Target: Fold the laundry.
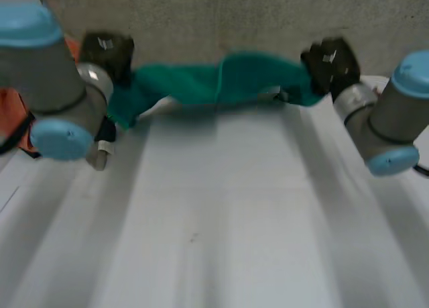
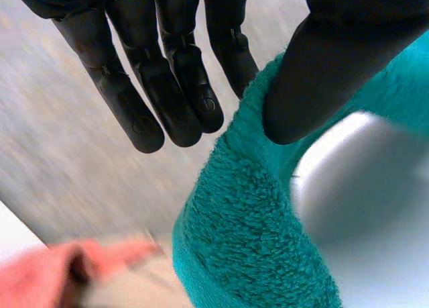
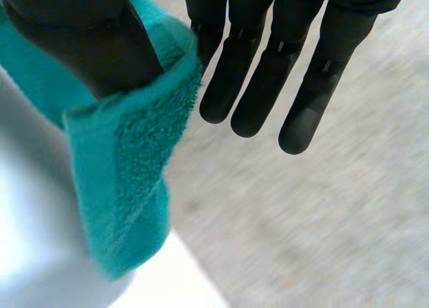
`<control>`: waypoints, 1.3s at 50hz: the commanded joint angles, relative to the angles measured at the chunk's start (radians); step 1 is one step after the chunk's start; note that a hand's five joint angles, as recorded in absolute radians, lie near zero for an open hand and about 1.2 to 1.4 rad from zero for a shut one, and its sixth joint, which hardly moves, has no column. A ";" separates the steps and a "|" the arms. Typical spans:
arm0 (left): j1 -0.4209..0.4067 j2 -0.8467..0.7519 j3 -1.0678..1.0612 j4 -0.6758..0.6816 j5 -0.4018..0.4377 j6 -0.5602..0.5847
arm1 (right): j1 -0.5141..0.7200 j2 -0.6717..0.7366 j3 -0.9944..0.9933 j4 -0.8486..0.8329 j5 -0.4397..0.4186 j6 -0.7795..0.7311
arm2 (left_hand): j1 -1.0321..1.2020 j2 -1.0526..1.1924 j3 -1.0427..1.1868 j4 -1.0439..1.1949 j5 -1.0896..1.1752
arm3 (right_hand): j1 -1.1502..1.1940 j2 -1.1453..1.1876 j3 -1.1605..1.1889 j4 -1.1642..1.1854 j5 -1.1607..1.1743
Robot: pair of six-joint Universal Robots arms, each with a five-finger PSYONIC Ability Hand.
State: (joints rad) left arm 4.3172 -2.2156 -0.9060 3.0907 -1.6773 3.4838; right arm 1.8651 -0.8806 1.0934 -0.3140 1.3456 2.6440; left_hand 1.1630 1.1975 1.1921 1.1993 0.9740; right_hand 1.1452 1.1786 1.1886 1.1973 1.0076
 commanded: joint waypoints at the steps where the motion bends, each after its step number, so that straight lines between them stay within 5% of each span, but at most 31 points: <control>1: -0.004 -0.021 -0.218 -0.020 -0.001 0.064 | -0.023 0.028 0.158 0.090 -0.011 -0.116 | 0.233 0.199 0.204 0.197 0.248 | 0.251 0.218 0.208 0.199 0.214; 4: -0.001 -0.004 -0.281 -0.049 0.007 0.112 | -0.035 0.025 0.189 0.121 -0.014 -0.157 | 0.199 0.164 0.170 0.162 0.213 | 0.251 0.218 0.208 0.199 0.214; 5: 0.001 0.005 -0.303 -0.069 0.004 0.133 | -0.037 0.020 0.197 0.124 -0.014 -0.168 | 0.004 -0.031 -0.026 -0.033 0.018 | 0.251 0.218 0.208 0.199 0.214; 9: 0.013 0.028 -0.323 -0.118 0.001 0.178 | -0.038 -0.001 0.209 0.134 -0.016 -0.167 | -0.209 -0.244 -0.239 -0.246 -0.195 | 0.251 0.218 0.208 0.199 0.214; 18: 0.064 0.073 -0.281 -0.168 0.025 0.181 | -0.026 -0.050 0.237 0.131 -0.025 -0.142 | -0.497 -0.532 -0.526 -0.534 -0.483 | 0.251 0.218 0.208 0.199 0.214; 29: 0.056 -0.028 -0.107 -0.170 0.091 0.176 | -0.032 -0.073 0.243 0.138 -0.028 -0.141 | -0.477 -0.511 -0.506 -0.513 -0.463 | 0.251 0.218 0.208 0.199 0.214; 37: 0.075 -0.180 0.050 -0.231 0.168 0.265 | -0.054 -0.129 0.249 0.164 -0.063 -0.131 | -0.263 -0.297 -0.292 -0.299 -0.248 | 0.251 0.218 0.208 0.199 0.214; 42: 0.070 -0.269 0.153 -0.312 0.232 0.326 | -0.054 -0.139 0.252 0.176 -0.085 -0.127 | -0.365 -0.399 -0.394 -0.401 -0.350 | 0.251 0.218 0.208 0.199 0.214; 54: 0.070 -0.348 0.240 -0.396 0.185 0.353 | -0.084 -0.135 0.238 0.171 -0.095 -0.128 | -0.568 -0.602 -0.597 -0.604 -0.553 | 0.251 0.218 0.208 0.199 0.214; 59: 0.072 -0.357 0.240 -0.396 0.176 0.374 | -0.101 -0.132 0.223 0.176 -0.097 -0.128 | -0.507 -0.541 -0.536 -0.543 -0.492 | 0.251 0.218 0.208 0.199 0.214; 65: 0.065 -0.332 0.236 -0.397 0.172 0.379 | -0.115 -0.138 0.218 0.176 -0.095 -0.131 | 0.233 0.199 0.204 0.197 0.247 | 0.251 0.218 0.208 0.199 0.214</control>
State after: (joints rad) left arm 4.3873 -2.5689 -0.6646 2.6930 -1.5008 3.8544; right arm 1.7625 -1.0133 1.3170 -0.1387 1.2486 2.5150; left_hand 0.9914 0.9419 0.9391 0.9405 0.7604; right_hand 1.1452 1.1786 1.1886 1.1980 1.0077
